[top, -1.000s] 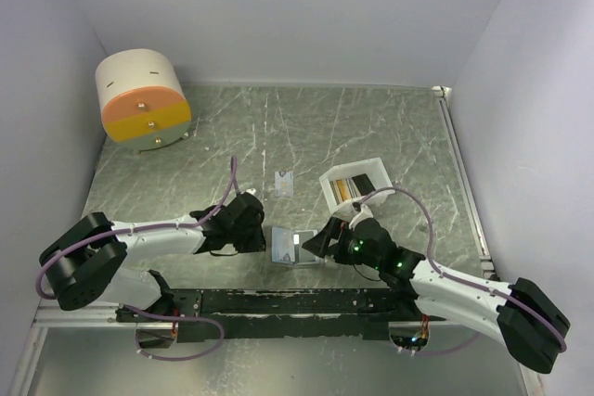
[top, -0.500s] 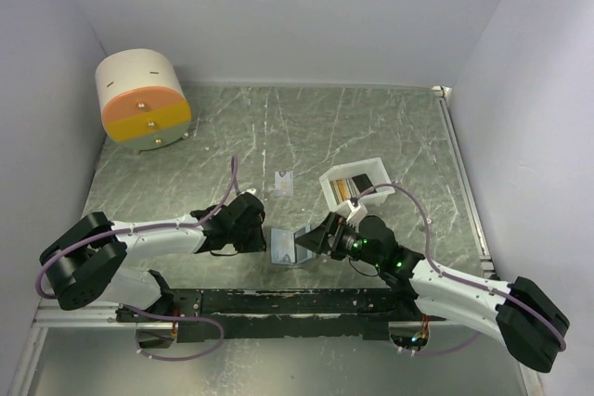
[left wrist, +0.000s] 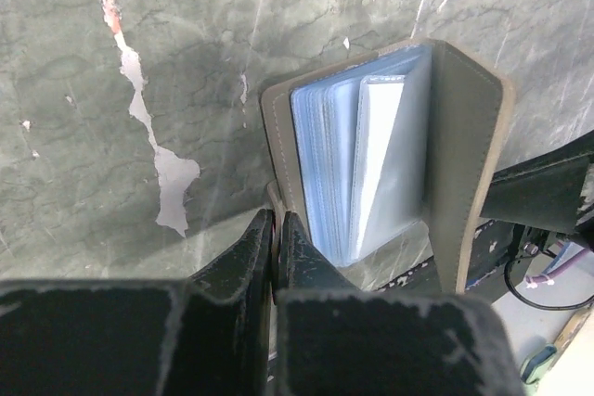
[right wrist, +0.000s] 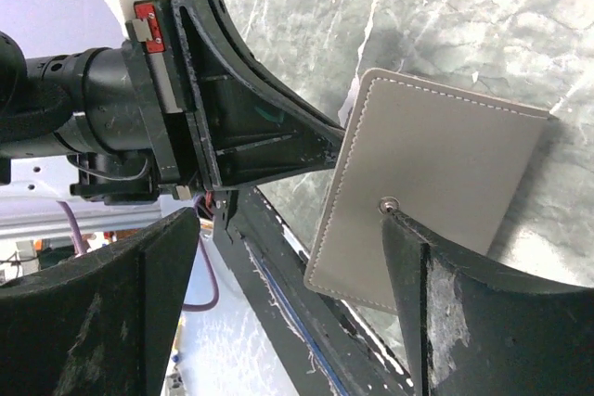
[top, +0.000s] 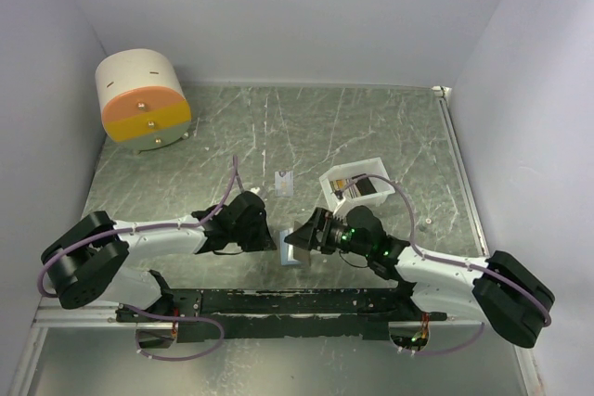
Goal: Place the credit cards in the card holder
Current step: Close the card holder at the center of the board.
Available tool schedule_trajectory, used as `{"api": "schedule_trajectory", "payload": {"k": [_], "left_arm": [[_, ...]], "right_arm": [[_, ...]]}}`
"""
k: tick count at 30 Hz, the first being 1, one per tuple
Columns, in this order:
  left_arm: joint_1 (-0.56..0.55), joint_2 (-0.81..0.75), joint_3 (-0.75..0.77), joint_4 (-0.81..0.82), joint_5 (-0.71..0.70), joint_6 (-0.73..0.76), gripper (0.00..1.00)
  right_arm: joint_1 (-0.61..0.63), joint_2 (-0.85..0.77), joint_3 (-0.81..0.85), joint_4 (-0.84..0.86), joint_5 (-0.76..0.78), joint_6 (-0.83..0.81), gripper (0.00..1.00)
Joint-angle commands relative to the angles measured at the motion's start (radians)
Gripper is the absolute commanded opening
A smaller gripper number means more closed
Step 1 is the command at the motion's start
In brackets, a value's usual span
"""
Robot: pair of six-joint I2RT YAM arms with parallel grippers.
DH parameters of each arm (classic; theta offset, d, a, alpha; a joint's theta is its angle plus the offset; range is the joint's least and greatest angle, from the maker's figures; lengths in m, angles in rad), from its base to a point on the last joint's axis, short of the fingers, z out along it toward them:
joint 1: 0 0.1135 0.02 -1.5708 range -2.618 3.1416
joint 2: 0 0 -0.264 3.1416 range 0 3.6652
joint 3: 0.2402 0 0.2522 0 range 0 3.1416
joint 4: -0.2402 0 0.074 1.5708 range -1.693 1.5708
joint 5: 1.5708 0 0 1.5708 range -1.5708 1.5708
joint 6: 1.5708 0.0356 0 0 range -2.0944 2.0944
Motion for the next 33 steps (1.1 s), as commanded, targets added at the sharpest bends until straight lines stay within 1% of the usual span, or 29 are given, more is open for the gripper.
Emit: {"api": "schedule_trajectory", "payload": {"k": [1,4,6,8,10,13,15,18,19,21,22,27,30,31,33], "left_arm": [[-0.008,-0.015,-0.020,0.050,0.035,-0.026,0.11],[-0.008,-0.037,-0.025,0.045,0.030,-0.032,0.15],[-0.007,-0.042,-0.016,0.021,0.019,-0.030,0.19],[-0.008,-0.048,-0.011,0.005,0.012,-0.028,0.20],[-0.007,-0.054,-0.011,-0.002,0.010,-0.030,0.20],[-0.007,-0.064,-0.013,0.002,0.006,-0.033,0.20],[-0.008,-0.067,-0.011,0.001,0.003,-0.034,0.19],[-0.008,-0.066,-0.014,0.008,0.006,-0.028,0.10],[-0.008,-0.064,-0.014,0.011,0.010,-0.028,0.08],[-0.008,-0.056,-0.013,0.016,0.010,-0.024,0.08],[-0.009,-0.052,-0.011,0.020,0.012,-0.022,0.08],[-0.007,-0.036,-0.003,0.022,0.013,-0.015,0.07],[-0.007,-0.035,0.004,0.011,0.010,-0.010,0.08],[-0.007,-0.038,0.003,0.008,0.010,-0.010,0.09],[-0.009,-0.047,-0.001,0.008,0.019,-0.009,0.14]], "right_arm": [[0.004,0.014,0.055,-0.072,0.000,-0.088,0.79],[0.004,0.001,0.103,-0.242,0.056,-0.169,0.73],[0.004,0.001,0.132,-0.311,0.084,-0.221,0.65],[0.004,0.009,0.155,-0.362,0.112,-0.263,0.54],[0.004,0.023,0.166,-0.373,0.123,-0.284,0.43],[0.004,0.056,0.154,-0.314,0.084,-0.280,0.34],[0.005,0.087,0.150,-0.267,0.051,-0.267,0.33],[0.005,0.122,0.145,-0.215,0.021,-0.248,0.33],[0.005,0.134,0.146,-0.204,0.016,-0.243,0.35],[0.005,0.162,0.146,-0.185,-0.005,-0.228,0.43],[0.005,0.179,0.144,-0.166,-0.023,-0.220,0.44],[0.007,0.230,0.139,-0.100,-0.075,-0.195,0.47],[0.006,0.225,0.171,-0.191,-0.043,-0.255,0.48],[0.006,0.217,0.185,-0.230,-0.021,-0.286,0.45],[0.006,0.198,0.205,-0.296,0.020,-0.346,0.33]]}}
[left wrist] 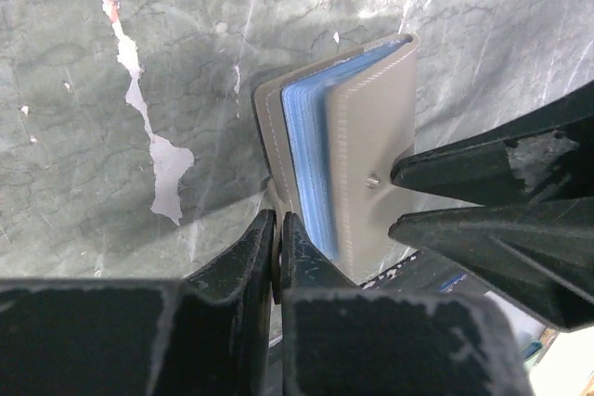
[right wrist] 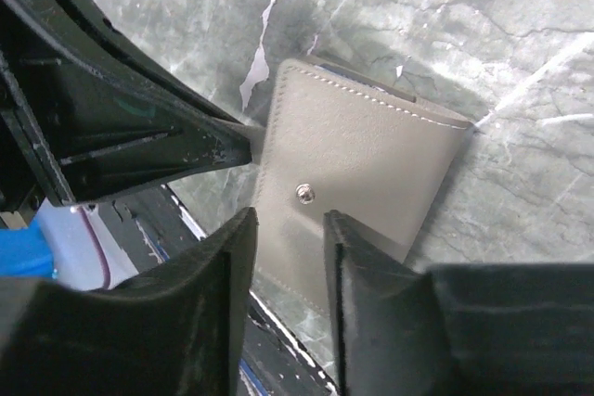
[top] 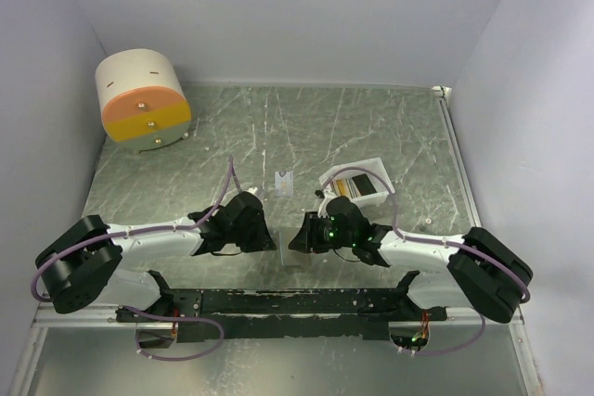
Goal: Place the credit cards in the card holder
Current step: Close the card holder at the center of the board.
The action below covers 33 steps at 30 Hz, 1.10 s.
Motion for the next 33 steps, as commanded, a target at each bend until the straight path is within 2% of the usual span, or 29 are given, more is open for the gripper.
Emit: {"api": "schedule_trajectory", "payload": {"k": [1,3,5,8,11,18,20,28,33], "left_arm": [[-0.007,-0.014,0.014,0.006,0.015,0.012,0.16],[-0.007,-0.024,0.014,0.002,0.016,0.013,0.18],[-0.008,-0.033,0.016,0.001,0.018,0.011,0.19],[-0.008,-0.042,0.006,0.027,0.024,0.005,0.22],[-0.007,-0.039,0.002,0.055,0.043,0.011,0.30],[-0.008,-0.051,-0.026,0.132,0.090,0.011,0.39],[-0.007,-0.051,-0.029,0.148,0.092,0.015,0.39],[-0.007,-0.020,-0.017,0.154,0.088,0.033,0.27],[-0.007,-0.002,-0.002,0.155,0.104,0.041,0.39]], "right_arm": [[0.005,-0.032,0.054,-0.148,0.079,-0.124,0.27],[0.005,-0.030,0.068,-0.195,0.100,-0.149,0.23],[0.004,-0.018,0.080,-0.233,0.113,-0.161,0.22],[0.006,-0.006,0.095,-0.246,0.116,-0.166,0.23],[0.014,0.021,0.092,-0.204,0.069,-0.147,0.25],[0.042,0.094,0.112,-0.194,0.073,-0.117,0.26],[0.050,0.109,0.119,-0.208,0.083,-0.115,0.27],[0.057,0.113,0.102,-0.193,0.101,-0.097,0.25],[0.071,0.129,0.093,-0.186,0.121,-0.077,0.24]]}}
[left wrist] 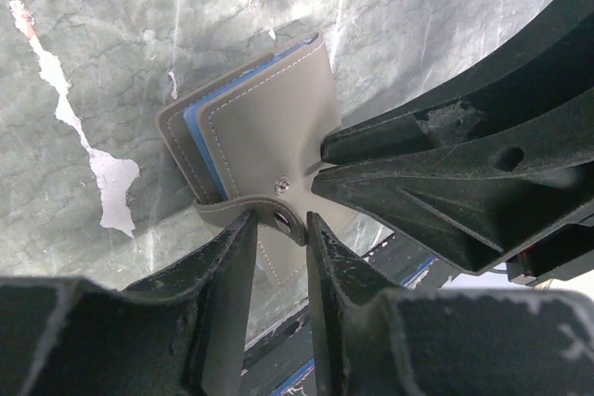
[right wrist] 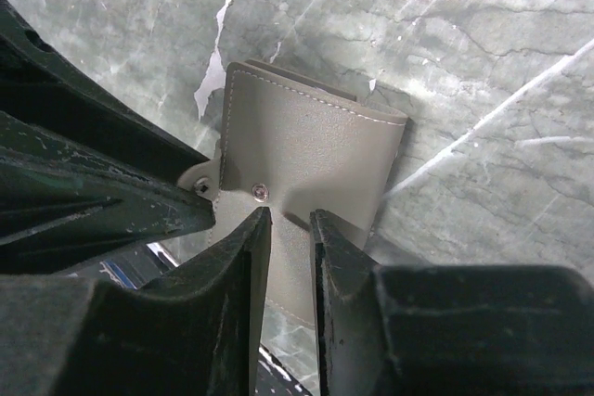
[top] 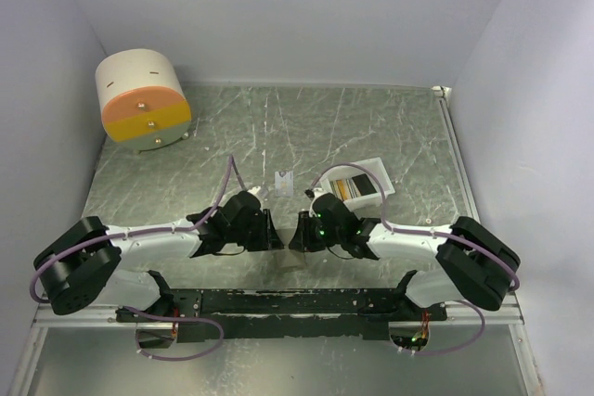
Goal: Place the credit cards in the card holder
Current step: Close the card holder at the center of the board.
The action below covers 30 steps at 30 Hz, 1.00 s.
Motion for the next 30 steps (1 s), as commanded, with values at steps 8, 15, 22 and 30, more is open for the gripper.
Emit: {"api": "schedule_trajectory", "payload": {"k": [8,15,22,30], "left_arm": [[-0.008,0.003,0.006,0.057,0.024,0.008,0.37],[-0.007,0.001,0.030,0.028,0.006,0.016,0.18],[-0.007,-0.048,0.069,-0.137,-0.110,0.006,0.22],[-0.002,-0.068,0.075,-0.228,-0.173,-0.001,0.38]], "right_arm": [[0.041,0.022,-0.039,-0.022,0.043,0.041,0.23],[0.045,0.023,-0.037,-0.026,0.048,0.042,0.22],[0.046,-0.041,-0.035,-0.048,0.067,0.055,0.22],[0.047,0.015,-0.022,-0.027,0.036,0.035,0.21]]}}
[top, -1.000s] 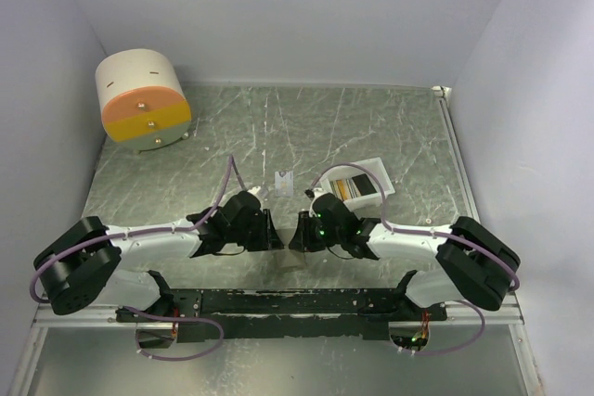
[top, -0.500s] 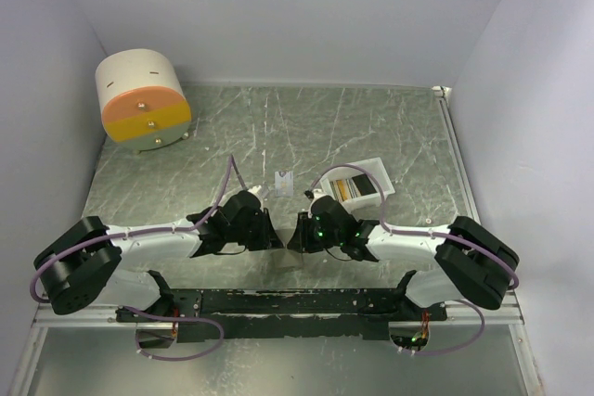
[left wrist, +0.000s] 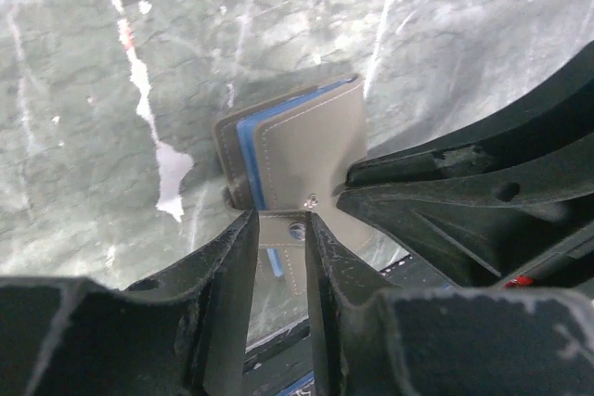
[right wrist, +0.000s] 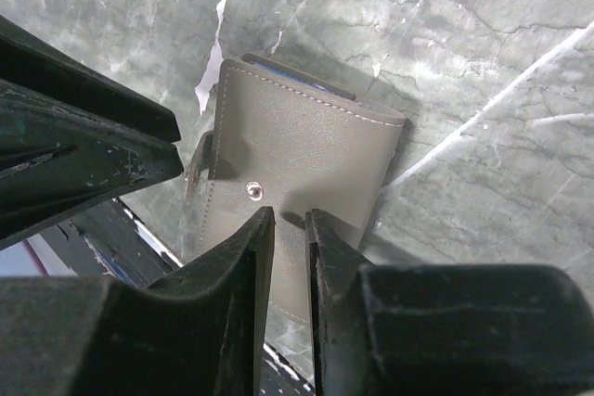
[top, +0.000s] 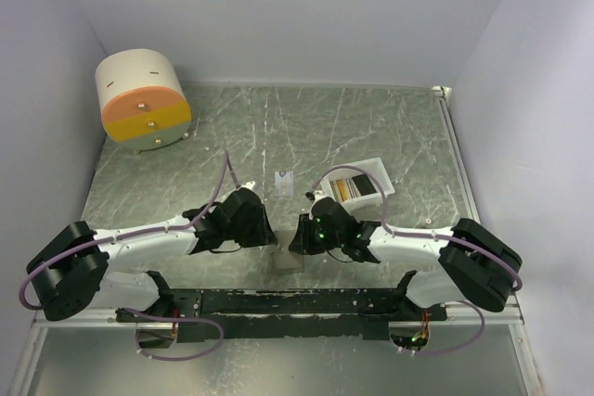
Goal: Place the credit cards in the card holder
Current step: Close the card holder at the center of the board.
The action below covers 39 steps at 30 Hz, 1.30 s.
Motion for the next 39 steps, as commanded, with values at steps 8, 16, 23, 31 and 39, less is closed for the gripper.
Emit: {"api": "schedule_trajectory", "payload": {"k": [8,16,23,31,39], "left_arm": [[0.037,-0.080,-0.073,0.006,0.022,-0.014,0.20],[0.060,-0.048,-0.133,0.143,0.081,0.011,0.32],[0.074,-0.020,-0.159,0.220,0.121,0.007,0.34],[0.075,0.008,-0.161,0.251,0.155,0.018,0.31],[0.074,0.038,-0.145,0.210,0.161,0.049,0.21]], "right_arm": [[0.016,0.040,0.005,-0.027,-0.016,-0.014,0.21],[0.046,0.091,0.048,-0.106,0.037,-0.041,0.21],[0.106,0.143,0.100,-0.210,0.133,-0.061,0.21],[0.136,0.164,0.117,-0.212,0.169,-0.043,0.21],[0.135,0.093,0.084,-0.131,0.165,-0.012,0.20]]}}
